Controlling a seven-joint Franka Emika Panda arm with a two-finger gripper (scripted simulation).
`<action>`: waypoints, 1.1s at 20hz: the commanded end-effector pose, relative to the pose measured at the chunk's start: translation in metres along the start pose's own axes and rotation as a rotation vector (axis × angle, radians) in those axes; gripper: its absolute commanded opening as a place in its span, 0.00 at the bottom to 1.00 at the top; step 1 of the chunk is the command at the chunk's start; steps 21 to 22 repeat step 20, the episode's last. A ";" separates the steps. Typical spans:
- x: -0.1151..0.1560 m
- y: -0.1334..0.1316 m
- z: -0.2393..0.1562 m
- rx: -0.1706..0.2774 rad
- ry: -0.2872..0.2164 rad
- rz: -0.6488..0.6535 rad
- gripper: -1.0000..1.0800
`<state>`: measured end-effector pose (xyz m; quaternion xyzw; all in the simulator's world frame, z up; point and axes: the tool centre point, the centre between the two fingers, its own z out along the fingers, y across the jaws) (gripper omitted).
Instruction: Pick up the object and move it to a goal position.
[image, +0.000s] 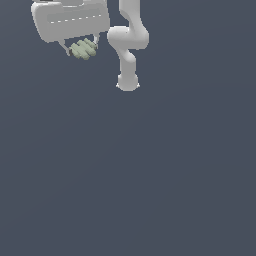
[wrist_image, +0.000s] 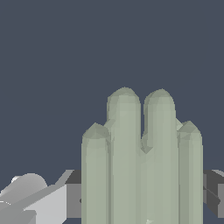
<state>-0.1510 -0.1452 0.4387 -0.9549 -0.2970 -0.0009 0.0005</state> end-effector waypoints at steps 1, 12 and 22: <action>-0.006 0.009 -0.018 0.001 -0.001 -0.001 0.00; -0.019 0.031 -0.058 0.000 -0.002 -0.001 0.00; -0.019 0.032 -0.061 -0.001 -0.002 -0.001 0.00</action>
